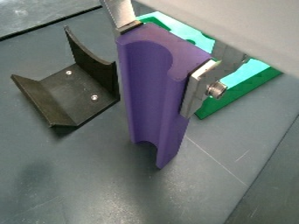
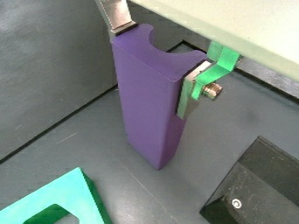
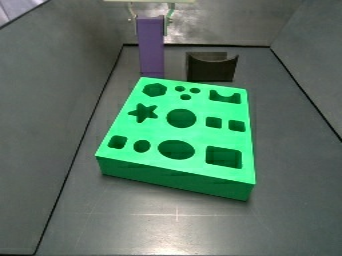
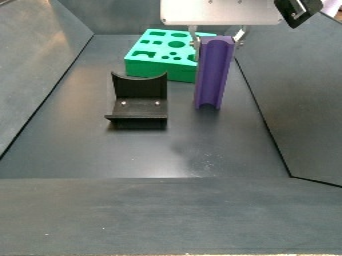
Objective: Pick up the arch object. Move up. Place the arch object on the fixture. Regrasp the arch object. Rotate the arch object. Move to above the board. Insert the arch object.
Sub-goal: Rotate the arch object.
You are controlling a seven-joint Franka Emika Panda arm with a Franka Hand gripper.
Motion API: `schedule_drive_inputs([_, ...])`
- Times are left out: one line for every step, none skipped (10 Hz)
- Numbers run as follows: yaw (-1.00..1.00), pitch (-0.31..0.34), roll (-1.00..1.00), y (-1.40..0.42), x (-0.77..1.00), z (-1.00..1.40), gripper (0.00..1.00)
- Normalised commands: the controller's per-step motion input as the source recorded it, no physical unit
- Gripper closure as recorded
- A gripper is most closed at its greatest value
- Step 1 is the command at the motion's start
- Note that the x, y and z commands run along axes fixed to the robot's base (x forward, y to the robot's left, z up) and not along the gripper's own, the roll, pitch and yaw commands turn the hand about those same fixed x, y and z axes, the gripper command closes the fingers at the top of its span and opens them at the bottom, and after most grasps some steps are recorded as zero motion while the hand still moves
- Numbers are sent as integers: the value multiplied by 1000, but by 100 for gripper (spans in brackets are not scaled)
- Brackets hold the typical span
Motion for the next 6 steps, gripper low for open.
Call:
schedule_drive_inputs([-53,-16,-27,28,-4,-188,100])
schedule_drive_inputs([-53,-16,-27,28,-4,-188,100])
schedule_drive_inputs([-51,-16,-27,27,-4,-188,100])
schedule_drive_inputs([-47,-17,-27,26,-4,-187,100])
schedule_drive_inputs([-45,-16,-27,26,-4,-188,100])
schedule_drive_inputs([-43,-17,-27,26,-3,-187,100])
